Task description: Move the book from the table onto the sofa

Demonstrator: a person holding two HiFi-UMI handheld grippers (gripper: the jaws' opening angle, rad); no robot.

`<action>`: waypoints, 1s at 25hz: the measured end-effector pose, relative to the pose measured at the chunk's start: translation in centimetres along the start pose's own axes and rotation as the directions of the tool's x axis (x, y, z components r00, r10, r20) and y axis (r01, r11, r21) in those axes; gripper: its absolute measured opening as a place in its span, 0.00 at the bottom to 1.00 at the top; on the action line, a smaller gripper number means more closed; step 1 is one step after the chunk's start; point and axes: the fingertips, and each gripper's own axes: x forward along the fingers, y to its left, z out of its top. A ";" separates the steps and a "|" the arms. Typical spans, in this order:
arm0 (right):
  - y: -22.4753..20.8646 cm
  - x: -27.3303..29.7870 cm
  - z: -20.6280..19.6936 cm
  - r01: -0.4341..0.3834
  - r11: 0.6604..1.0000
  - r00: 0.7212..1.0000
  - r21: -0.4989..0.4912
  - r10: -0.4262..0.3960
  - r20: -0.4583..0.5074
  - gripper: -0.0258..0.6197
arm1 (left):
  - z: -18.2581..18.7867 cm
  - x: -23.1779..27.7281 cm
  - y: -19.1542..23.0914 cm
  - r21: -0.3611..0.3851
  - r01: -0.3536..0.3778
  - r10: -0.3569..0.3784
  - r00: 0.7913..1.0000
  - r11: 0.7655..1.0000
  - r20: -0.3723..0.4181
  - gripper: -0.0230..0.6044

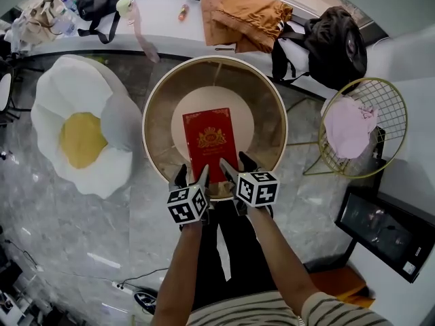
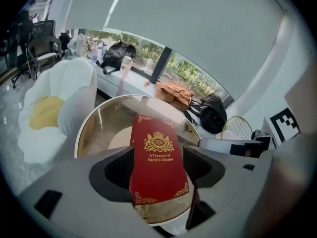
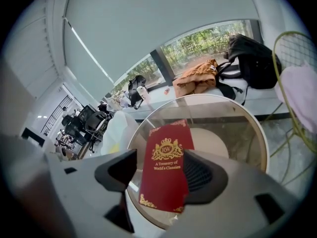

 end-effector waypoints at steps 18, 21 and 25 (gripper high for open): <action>-3.5 5.8 -2.8 -0.011 1.000 0.991 0.002 0.011 -0.134 0.57 | -2.2 5.9 2.8 -0.026 -0.019 0.017 0.997 0.999 -0.076 0.55; -4.0 6.6 -3.0 -0.010 1.000 0.989 0.008 0.011 -0.149 0.57 | -2.0 6.8 2.9 -0.026 -0.011 0.009 0.996 1.000 -0.090 0.56; -4.5 7.4 -3.4 -0.011 1.000 0.986 0.017 0.014 -0.168 0.57 | -2.5 8.0 3.0 -0.025 -0.008 0.005 0.992 1.000 -0.124 0.57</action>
